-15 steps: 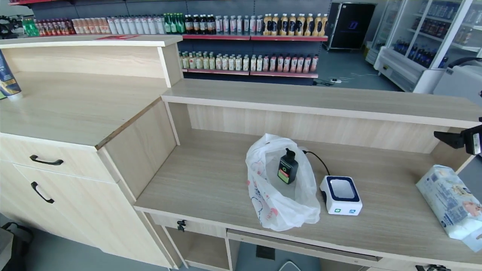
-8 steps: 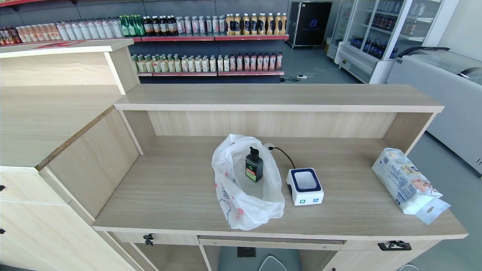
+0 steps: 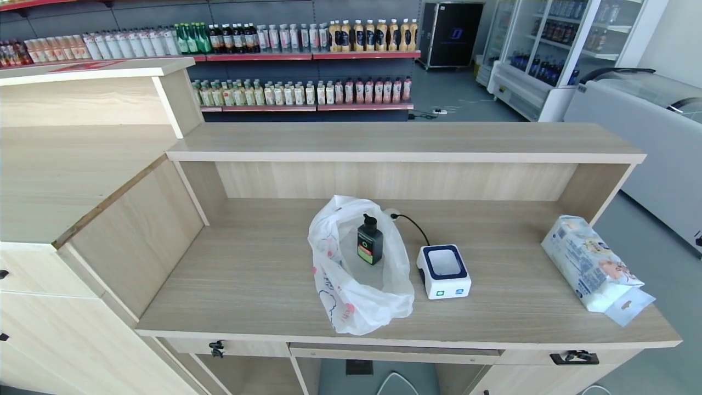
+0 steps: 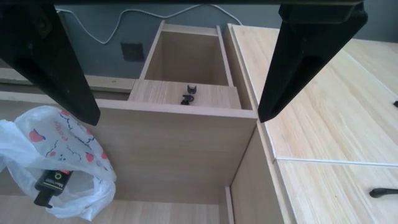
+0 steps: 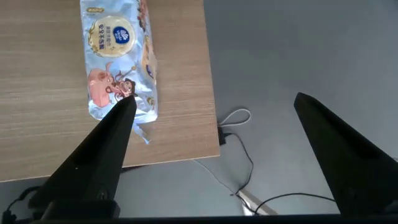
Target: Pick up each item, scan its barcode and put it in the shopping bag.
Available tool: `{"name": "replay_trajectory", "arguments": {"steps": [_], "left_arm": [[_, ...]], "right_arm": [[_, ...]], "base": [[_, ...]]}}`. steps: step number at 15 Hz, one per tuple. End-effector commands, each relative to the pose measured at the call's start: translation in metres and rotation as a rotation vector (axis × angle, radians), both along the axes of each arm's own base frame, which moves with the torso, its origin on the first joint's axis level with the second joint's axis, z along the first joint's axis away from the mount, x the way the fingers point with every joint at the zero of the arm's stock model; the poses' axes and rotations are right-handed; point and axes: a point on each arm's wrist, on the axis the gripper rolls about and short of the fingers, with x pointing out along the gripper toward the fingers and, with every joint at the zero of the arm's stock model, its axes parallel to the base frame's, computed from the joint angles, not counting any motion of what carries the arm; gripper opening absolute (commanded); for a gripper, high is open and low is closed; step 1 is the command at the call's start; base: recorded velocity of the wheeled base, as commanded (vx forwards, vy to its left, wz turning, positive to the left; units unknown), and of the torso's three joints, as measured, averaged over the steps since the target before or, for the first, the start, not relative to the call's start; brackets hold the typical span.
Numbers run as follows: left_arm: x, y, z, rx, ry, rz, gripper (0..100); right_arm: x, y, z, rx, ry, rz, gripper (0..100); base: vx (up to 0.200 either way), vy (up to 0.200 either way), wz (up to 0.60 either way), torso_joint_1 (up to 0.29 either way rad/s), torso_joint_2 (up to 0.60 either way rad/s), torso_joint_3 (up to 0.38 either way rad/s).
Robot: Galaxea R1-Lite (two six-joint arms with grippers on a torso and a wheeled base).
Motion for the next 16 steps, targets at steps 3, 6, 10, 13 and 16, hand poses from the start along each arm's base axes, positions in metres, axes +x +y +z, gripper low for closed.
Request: {"name": "replay_trajectory", "arguments": {"steps": [3, 6, 10, 13, 16], "left_arm": [[0.000, 0.000, 0.000, -0.001, 0.000, -0.001, 100], [0.000, 0.000, 0.000, -0.001, 0.000, 0.001, 100], [0.000, 0.000, 0.000, -0.001, 0.000, 0.001, 100], [0.000, 0.000, 0.000, -0.001, 0.000, 0.001, 100], [0.000, 0.000, 0.000, -0.001, 0.000, 0.001, 100]], "right_arm": [[0.014, -0.011, -0.041, 0.106, 0.052, 0.028, 100], [0.027, -0.004, -0.052, 0.201, 0.031, 0.100, 100], [0.048, 0.002, -0.058, 0.247, -0.017, 0.130, 100], [0.060, -0.001, -0.066, 0.242, -0.010, 0.138, 100], [0.070, -0.009, -0.076, 0.249, -0.005, 0.135, 100]], "base": [[0.000, 0.000, 0.00, 0.000, 0.00, 0.000], [0.000, 0.000, 0.00, 0.000, 0.00, 0.000], [0.000, 0.000, 0.00, 0.000, 0.00, 0.000], [0.000, 0.000, 0.00, 0.000, 0.00, 0.000], [0.000, 0.000, 0.00, 0.000, 0.00, 0.000]]}}
